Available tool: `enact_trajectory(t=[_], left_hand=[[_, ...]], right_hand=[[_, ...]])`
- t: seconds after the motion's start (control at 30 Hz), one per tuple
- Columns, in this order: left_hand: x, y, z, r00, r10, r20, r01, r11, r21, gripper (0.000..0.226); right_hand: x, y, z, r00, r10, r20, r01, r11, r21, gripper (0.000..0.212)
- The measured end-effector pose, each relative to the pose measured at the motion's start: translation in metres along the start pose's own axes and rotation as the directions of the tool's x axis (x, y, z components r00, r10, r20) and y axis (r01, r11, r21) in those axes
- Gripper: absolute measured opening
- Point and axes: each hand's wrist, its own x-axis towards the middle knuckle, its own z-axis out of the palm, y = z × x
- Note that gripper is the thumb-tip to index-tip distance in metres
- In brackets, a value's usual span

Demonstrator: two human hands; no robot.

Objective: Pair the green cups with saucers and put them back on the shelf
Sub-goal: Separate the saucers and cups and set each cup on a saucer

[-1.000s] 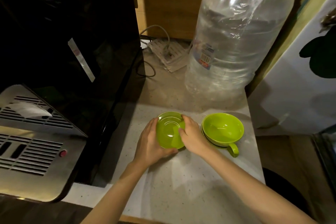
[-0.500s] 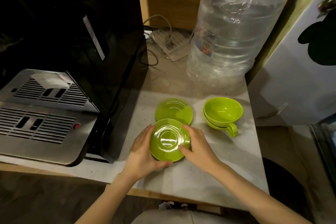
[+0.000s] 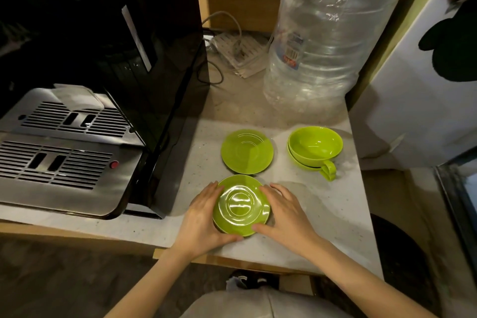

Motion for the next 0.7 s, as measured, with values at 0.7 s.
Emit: enact_trajectory(t=[0.7], left_hand=[[0.019,0.002,0.007,1.000,0.022,0.018,-0.023,0.997,0.067,0.121]], right_hand=[[0.014,0.008,-0.016,0.998,0.048,0.051,-0.052,0.994,0.098,0.085]])
